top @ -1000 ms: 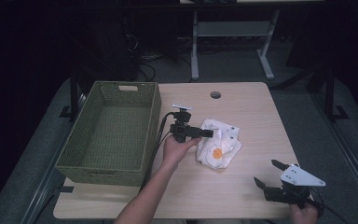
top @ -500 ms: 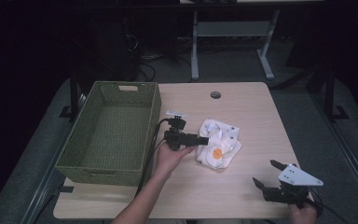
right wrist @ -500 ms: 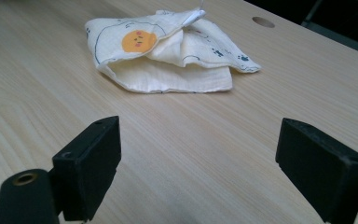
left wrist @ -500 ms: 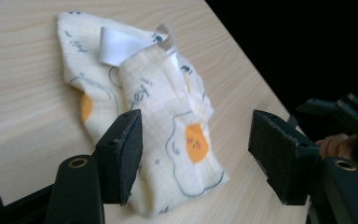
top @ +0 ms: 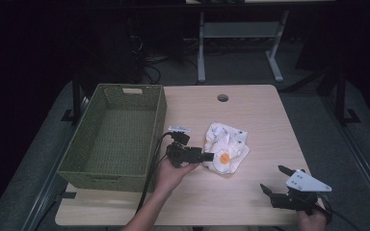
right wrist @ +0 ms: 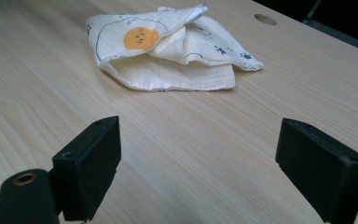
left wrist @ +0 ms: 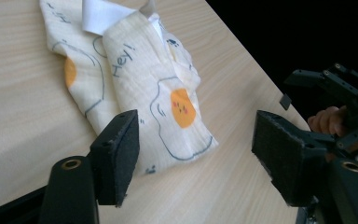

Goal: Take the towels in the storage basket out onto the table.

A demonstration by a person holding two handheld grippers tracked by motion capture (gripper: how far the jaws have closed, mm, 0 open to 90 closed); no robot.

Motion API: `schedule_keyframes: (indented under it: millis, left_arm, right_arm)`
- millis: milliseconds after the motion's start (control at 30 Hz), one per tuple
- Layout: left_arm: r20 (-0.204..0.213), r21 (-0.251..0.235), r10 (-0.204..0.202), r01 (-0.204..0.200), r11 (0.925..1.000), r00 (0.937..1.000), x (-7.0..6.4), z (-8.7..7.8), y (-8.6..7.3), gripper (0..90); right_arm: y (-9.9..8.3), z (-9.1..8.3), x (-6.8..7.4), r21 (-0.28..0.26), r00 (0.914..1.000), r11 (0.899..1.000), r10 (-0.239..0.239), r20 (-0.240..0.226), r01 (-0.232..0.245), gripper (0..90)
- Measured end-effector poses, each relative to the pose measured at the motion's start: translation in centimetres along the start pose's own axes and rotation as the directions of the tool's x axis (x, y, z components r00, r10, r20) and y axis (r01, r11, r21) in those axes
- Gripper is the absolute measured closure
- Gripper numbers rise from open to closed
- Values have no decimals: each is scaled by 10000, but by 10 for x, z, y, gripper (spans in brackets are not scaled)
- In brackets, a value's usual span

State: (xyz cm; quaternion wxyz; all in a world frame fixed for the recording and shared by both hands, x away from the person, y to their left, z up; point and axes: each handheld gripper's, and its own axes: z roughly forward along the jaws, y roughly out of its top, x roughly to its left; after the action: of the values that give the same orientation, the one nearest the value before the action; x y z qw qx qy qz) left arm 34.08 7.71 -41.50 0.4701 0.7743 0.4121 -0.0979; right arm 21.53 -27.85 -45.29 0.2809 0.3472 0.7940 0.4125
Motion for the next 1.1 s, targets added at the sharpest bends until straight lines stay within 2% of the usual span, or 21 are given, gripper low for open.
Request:
schedule_keyframes:
  millis: [233,467,567,733,900,1100]
  left_arm:
    - [-442,255,428,-417,9988,9981,-4,-3,-12,269]
    - [-234,356,755,-747,9966,9969,-9,-7,-23,262]
    - [-316,285,901,-892,9956,9954,-10,-10,-30,259]
    - [-139,136,740,-738,9972,9972,-9,-14,-39,259]
    - [2,-1,784,-784,9969,9969,-10,-18,-48,258]
    - [-39,1,1017,-1017,9948,9948,-14,-24,-61,258]
  right_arm:
    - [0,1,0,65,10000,10000,-20,-13,20,137]
    - [0,2,1,46,10000,10000,-84,7,84,137]
    - [0,2,1,54,10000,9999,-87,22,87,137]
    - [0,3,1,80,9999,9999,-99,31,99,137]
    - [0,3,2,106,9999,9999,-94,83,94,137]
    - [0,3,2,134,9999,9999,-93,101,91,137]
